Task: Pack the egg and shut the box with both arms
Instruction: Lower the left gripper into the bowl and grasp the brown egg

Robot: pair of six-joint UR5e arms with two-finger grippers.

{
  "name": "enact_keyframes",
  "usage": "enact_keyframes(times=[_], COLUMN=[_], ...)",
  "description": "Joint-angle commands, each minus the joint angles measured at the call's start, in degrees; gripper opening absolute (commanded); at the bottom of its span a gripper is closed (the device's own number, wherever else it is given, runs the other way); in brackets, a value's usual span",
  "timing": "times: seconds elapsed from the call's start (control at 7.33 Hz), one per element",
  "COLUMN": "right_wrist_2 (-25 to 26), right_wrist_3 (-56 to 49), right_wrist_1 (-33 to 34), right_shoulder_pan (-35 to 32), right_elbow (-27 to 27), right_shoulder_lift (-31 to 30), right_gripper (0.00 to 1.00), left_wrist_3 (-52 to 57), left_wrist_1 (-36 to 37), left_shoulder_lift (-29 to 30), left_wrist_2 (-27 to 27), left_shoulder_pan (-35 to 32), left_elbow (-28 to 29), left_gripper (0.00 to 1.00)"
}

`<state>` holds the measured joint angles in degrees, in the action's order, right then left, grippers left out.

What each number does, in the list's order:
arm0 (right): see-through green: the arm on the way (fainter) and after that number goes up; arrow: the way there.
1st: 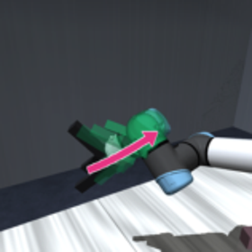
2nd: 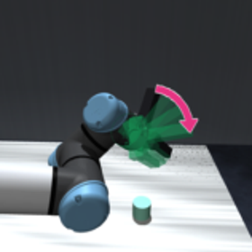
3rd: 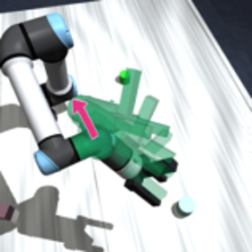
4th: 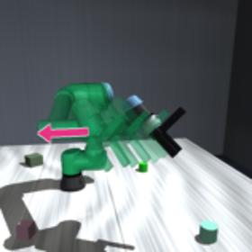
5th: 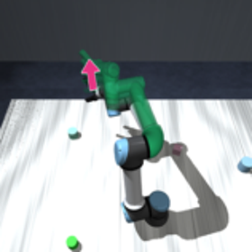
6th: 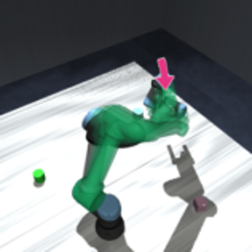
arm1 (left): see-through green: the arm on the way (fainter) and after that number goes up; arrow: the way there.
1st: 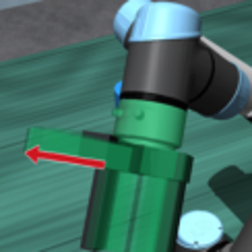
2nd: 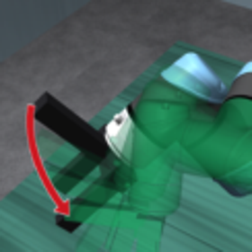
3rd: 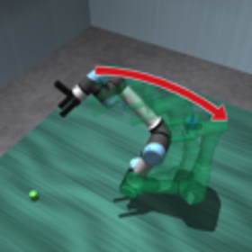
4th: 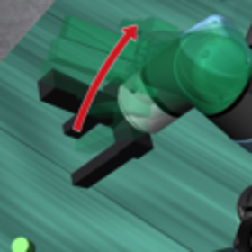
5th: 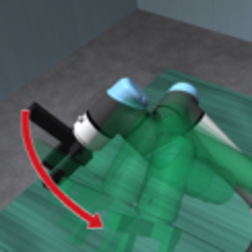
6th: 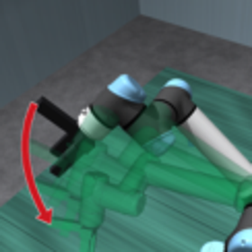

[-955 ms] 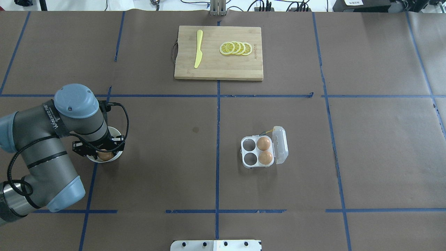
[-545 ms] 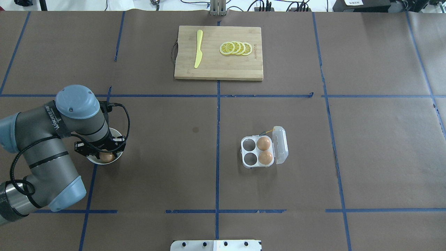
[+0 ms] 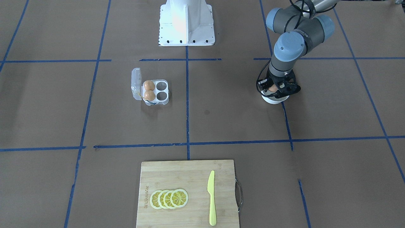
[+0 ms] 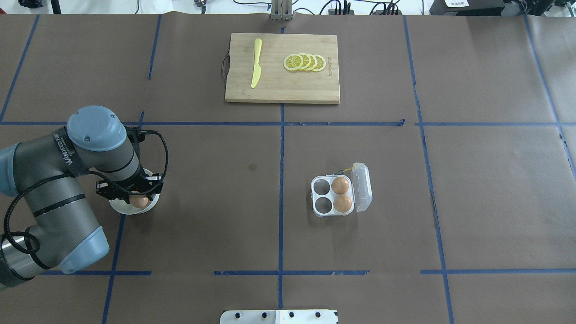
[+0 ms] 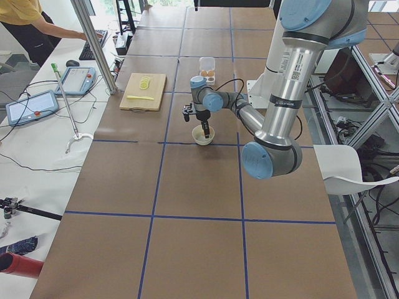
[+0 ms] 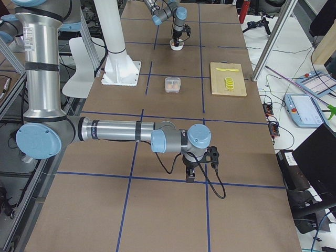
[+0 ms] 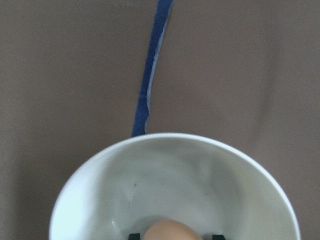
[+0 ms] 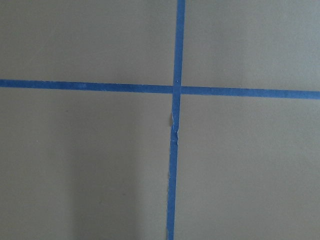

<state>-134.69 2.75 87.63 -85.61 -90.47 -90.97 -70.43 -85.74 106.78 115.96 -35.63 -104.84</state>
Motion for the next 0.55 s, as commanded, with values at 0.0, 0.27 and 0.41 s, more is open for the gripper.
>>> enact_keyframes(times=[0.0,0.27,0.41], right_wrist_2=[0.04,-0.14,-0.23], right_wrist_3=[0.06,0.06,0.06], right_wrist_1=[0.00,0.00,0.09], right_shoulder_pan=[0.00,0.00,0.00], right_elbow=[0.03,0.03,0.03], right_shoulder_lift=[0.00,0.00,0.00], right_gripper=[1.00,1.00,1.00], left_wrist_3=[2.64,5.13,5.22], left_wrist_1=[2.66,5.49,5.32], left_shoulder_lift=[0.01,2.10,6.29], left_wrist_2=[-0.12,-0.38,-0.47], left_shoulder_pan=[-1.98,-5.06,-5.07], left_elbow=[-3.60,-6.42,-5.82], left_gripper=[0.00,0.00,0.00])
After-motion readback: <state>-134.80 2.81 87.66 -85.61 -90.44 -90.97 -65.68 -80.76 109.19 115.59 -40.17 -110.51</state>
